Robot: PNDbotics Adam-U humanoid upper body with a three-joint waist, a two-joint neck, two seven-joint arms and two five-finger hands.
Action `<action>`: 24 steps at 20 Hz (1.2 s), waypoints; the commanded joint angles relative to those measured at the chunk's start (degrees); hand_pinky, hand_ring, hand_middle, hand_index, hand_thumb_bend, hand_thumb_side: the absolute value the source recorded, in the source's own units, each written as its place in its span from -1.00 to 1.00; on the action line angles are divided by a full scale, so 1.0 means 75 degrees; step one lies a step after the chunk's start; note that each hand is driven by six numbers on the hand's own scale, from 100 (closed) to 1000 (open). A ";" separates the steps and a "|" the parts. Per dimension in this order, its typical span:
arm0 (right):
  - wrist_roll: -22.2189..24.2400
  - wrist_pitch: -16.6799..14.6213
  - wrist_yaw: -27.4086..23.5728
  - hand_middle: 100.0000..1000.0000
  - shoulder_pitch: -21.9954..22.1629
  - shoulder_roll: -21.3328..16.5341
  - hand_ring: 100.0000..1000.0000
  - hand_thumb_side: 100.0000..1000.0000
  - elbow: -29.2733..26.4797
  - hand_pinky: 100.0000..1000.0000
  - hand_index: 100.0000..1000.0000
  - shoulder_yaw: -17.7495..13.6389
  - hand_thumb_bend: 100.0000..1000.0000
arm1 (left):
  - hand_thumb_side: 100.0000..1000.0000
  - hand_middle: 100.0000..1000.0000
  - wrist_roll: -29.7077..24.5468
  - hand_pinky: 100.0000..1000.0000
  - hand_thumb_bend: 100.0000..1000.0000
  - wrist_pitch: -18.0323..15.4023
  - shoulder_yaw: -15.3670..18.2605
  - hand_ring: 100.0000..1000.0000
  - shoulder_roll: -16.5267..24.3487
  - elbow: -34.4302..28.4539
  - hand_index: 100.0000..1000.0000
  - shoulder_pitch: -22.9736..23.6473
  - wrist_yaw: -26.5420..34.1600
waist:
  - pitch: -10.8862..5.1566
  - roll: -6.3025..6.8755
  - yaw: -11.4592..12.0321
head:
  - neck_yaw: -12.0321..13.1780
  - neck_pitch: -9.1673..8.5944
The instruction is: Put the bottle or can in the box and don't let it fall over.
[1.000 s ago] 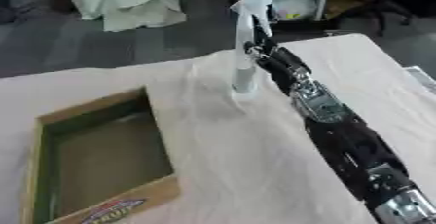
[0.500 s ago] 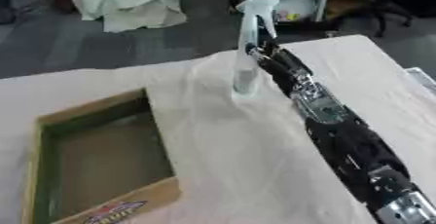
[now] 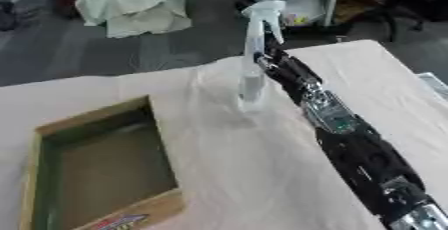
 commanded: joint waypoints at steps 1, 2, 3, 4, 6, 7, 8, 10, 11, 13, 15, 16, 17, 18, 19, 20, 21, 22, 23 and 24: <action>0.0032 -0.0011 0.0070 1.00 -0.0195 -0.0336 0.98 0.04 -0.0079 0.97 1.00 -0.0058 -1.00 | 0.86 1.00 -0.0039 1.00 -0.99 -0.0017 0.0016 0.72 0.0057 -0.0125 0.54 -0.0087 -0.0015 | -0.0060 -0.0016 0.0019 | -0.0009 -0.0109; 0.0064 -0.0020 0.0083 1.00 -0.0200 -0.0351 0.98 0.04 -0.0103 0.97 1.00 -0.0051 -1.00 | 0.86 1.00 -0.0041 1.00 -0.99 -0.0016 0.0017 0.72 0.0052 -0.0124 0.54 -0.0090 -0.0022 | -0.0043 -0.0016 0.0020 | -0.0007 -0.0120; 0.0103 -0.0032 0.0093 1.00 -0.0209 -0.0363 0.98 0.04 -0.0132 0.97 1.00 -0.0047 -1.00 | 0.86 1.00 -0.0043 1.00 -0.99 -0.0012 0.0016 0.72 0.0045 -0.0122 0.54 -0.0092 -0.0030 | -0.0025 -0.0016 0.0021 | -0.0001 -0.0127; 0.0139 -0.0040 0.0100 1.00 -0.0214 -0.0373 0.98 0.04 -0.0158 0.97 1.00 -0.0047 -1.00 | 0.86 1.00 -0.0045 1.00 -0.99 -0.0009 0.0014 0.72 0.0038 -0.0122 0.54 -0.0097 -0.0037 | -0.0011 -0.0017 0.0020 | 0.0002 -0.0129; 0.0204 -0.0057 0.0098 1.00 -0.0225 -0.0396 0.99 0.03 -0.0200 0.97 1.00 -0.0054 -1.00 | 0.86 1.00 -0.0048 1.00 -0.99 -0.0006 0.0014 0.72 0.0027 -0.0125 0.54 -0.0115 -0.0045 | 0.0010 -0.0019 0.0021 | 0.0002 -0.0133; 0.0240 -0.0070 0.0096 1.00 -0.0230 -0.0407 0.98 0.03 -0.0222 0.97 1.00 -0.0054 -1.00 | 0.86 1.00 -0.0049 1.00 -0.99 -0.0005 0.0014 0.72 0.0026 -0.0127 0.54 -0.0123 -0.0046 | 0.0019 -0.0019 0.0021 | 0.0006 -0.0138; 0.0278 -0.0086 0.0088 1.00 -0.0234 -0.0415 0.98 0.03 -0.0246 0.97 1.00 -0.0054 -1.00 | 0.86 1.00 -0.0052 1.00 -0.99 -0.0005 0.0013 0.72 0.0026 -0.0129 0.54 -0.0130 -0.0047 | 0.0025 -0.0019 0.0021 | 0.0007 -0.0145; 0.0333 -0.0109 0.0054 1.00 -0.0246 -0.0417 0.98 0.03 -0.0290 0.97 1.00 -0.0057 -1.00 | 0.86 1.00 -0.0056 1.00 -0.99 -0.0003 0.0013 0.72 0.0021 -0.0130 0.54 -0.0141 -0.0047 | 0.0035 -0.0018 0.0026 | 0.0006 -0.0156; 0.0345 -0.0112 0.0029 1.00 -0.0257 -0.0418 0.98 0.04 -0.0304 0.96 0.99 -0.0062 -1.00 | 0.86 1.00 -0.0061 1.00 -0.99 -0.0002 0.0011 0.72 0.0020 -0.0130 0.54 -0.0143 -0.0048 | 0.0042 -0.0015 0.0031 | 0.0004 -0.0160; 0.0332 -0.0092 -0.0025 1.00 -0.0277 -0.0427 0.97 0.04 -0.0321 0.96 0.97 -0.0069 -1.00 | 0.86 1.00 -0.0066 1.00 -0.99 -0.0003 0.0012 0.72 0.0020 -0.0130 0.54 -0.0143 -0.0052 | 0.0053 -0.0014 0.0042 | 0.0000 -0.0163; 0.0306 -0.0078 -0.0057 1.00 -0.0296 -0.0449 0.95 0.03 -0.0344 0.95 0.94 -0.0070 -1.00 | 0.86 1.00 -0.0072 1.00 -0.99 -0.0004 0.0009 0.72 0.0022 -0.0133 0.54 -0.0152 -0.0052 | 0.0063 -0.0019 0.0049 | 0.0001 -0.0173; 0.0295 -0.0076 -0.0063 1.00 -0.0301 -0.0462 0.95 0.03 -0.0357 0.95 0.94 -0.0069 -1.00 | 0.86 1.00 -0.0078 1.00 -0.99 -0.0001 0.0005 0.72 0.0022 -0.0133 0.54 -0.0159 -0.0051 | 0.0067 -0.0024 0.0053 | 0.0002 -0.0178; 0.0290 -0.0077 -0.0064 1.00 -0.0306 -0.0476 0.95 0.02 -0.0370 0.95 0.94 -0.0067 -1.00 | 0.86 1.00 -0.0086 1.00 -0.99 0.0002 -0.0001 0.72 0.0023 -0.0133 0.54 -0.0166 -0.0051 | 0.0072 -0.0029 0.0056 | -0.0002 -0.0192; 0.0290 -0.0081 -0.0066 1.00 -0.0309 -0.0489 0.95 0.02 -0.0383 0.95 0.94 -0.0066 -1.00 | 0.86 1.00 -0.0095 1.00 -0.99 0.0004 -0.0004 0.72 0.0023 -0.0133 0.54 -0.0172 -0.0053 | 0.0076 -0.0033 0.0060 | -0.0004 -0.0204; 0.0299 -0.0088 -0.0067 1.00 -0.0312 -0.0502 0.95 0.04 -0.0398 0.95 0.95 -0.0064 -1.00 | 0.87 1.00 -0.0100 1.00 -1.00 0.0006 -0.0004 0.72 0.0023 -0.0133 0.54 -0.0174 -0.0055 | 0.0080 -0.0036 0.0064 | -0.0002 -0.0210; 0.0316 -0.0097 -0.0068 1.00 -0.0315 -0.0514 0.95 0.02 -0.0413 0.95 0.95 -0.0062 -1.00 | 0.87 1.00 -0.0104 1.00 -0.99 0.0007 -0.0003 0.72 0.0023 -0.0132 0.54 -0.0173 -0.0058 | 0.0083 -0.0039 0.0067 | -0.0002 -0.0214; 0.0339 -0.0107 -0.0070 1.00 -0.0319 -0.0524 0.95 0.02 -0.0429 0.95 0.95 -0.0060 -1.00 | 0.87 1.00 -0.0107 1.00 -0.99 0.0008 -0.0002 0.72 0.0023 -0.0131 0.54 -0.0172 -0.0060 | 0.0088 -0.0042 0.0071 | -0.0007 -0.0217; 0.0363 -0.0112 -0.0073 1.00 -0.0325 -0.0532 0.95 0.02 -0.0441 0.95 0.95 -0.0058 -1.00 | 0.87 1.00 -0.0110 1.00 -0.99 0.0010 -0.0002 0.72 0.0021 -0.0129 0.54 -0.0172 -0.0062 | 0.0093 -0.0044 0.0077 | -0.0012 -0.0223; 0.0382 -0.0112 -0.0074 1.00 -0.0332 -0.0538 0.95 0.02 -0.0448 0.95 0.95 -0.0058 -1.00 | 0.87 1.00 -0.0113 1.00 -0.99 0.0011 -0.0002 0.72 0.0019 -0.0128 0.54 -0.0176 -0.0064 | 0.0100 -0.0046 0.0082 | -0.0016 -0.0231; 0.0395 -0.0110 -0.0073 1.00 -0.0339 -0.0543 0.95 0.02 -0.0451 0.95 0.95 -0.0058 -1.00 | 0.87 1.00 -0.0114 1.00 -0.99 0.0012 -0.0001 0.72 0.0016 -0.0128 0.54 -0.0183 -0.0064 | 0.0108 -0.0048 0.0088 | -0.0020 -0.0245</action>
